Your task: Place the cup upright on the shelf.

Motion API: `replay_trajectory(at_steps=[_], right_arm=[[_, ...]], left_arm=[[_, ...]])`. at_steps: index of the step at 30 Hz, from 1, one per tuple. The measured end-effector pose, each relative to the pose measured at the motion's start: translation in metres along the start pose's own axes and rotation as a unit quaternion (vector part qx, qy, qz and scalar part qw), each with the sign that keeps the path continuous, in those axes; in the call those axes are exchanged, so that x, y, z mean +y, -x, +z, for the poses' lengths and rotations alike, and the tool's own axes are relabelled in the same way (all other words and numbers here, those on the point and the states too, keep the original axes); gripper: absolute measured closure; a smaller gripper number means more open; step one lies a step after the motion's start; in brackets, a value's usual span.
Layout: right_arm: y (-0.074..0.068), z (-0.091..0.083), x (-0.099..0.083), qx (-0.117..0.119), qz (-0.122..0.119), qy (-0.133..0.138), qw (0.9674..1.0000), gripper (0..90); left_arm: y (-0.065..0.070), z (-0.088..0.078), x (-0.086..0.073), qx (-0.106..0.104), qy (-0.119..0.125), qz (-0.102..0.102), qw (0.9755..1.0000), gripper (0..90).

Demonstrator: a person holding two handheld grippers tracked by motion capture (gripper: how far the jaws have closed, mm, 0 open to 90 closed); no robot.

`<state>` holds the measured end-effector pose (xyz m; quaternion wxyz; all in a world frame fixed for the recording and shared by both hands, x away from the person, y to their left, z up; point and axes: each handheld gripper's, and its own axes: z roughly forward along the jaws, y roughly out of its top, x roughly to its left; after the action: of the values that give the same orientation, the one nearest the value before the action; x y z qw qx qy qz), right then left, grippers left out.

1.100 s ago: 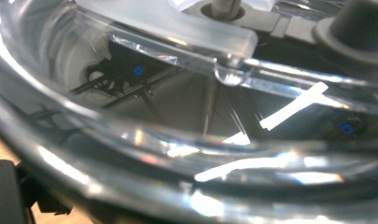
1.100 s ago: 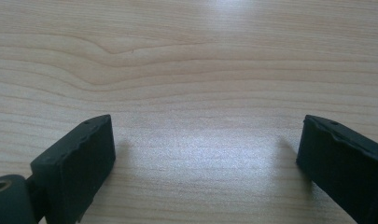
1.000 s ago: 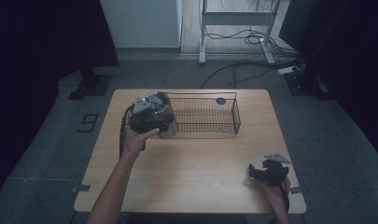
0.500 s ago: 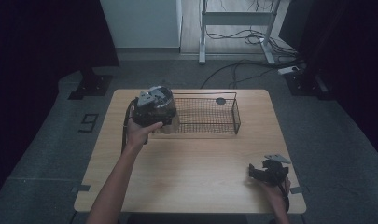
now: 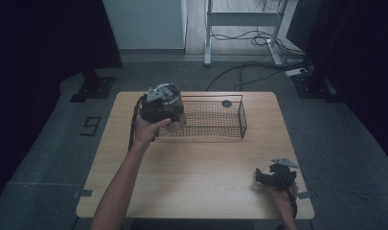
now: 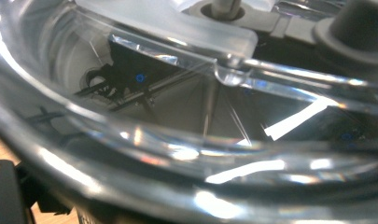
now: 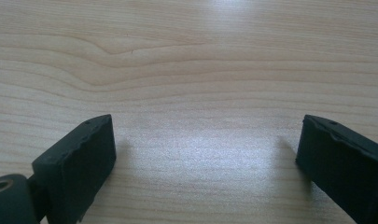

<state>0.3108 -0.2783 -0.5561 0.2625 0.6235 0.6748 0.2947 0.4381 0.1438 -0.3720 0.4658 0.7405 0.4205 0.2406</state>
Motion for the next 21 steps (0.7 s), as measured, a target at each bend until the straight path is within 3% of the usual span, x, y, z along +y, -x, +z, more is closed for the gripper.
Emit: replay_trajectory(at_steps=[6, 21], right_arm=[[0.000, 0.000, 0.000, 0.000, 0.000, -0.001, 1.0000, 4.4], [0.000, 0.000, 0.000, 0.000, 0.000, 0.000, 1.0000, 4.5]], left_arm=[[-0.005, 0.010, 0.001, -0.011, -0.001, -0.019, 0.9998, 4.1], [-0.012, 0.030, 0.004, 0.009, -0.012, -0.017, 0.9997, 4.1]])
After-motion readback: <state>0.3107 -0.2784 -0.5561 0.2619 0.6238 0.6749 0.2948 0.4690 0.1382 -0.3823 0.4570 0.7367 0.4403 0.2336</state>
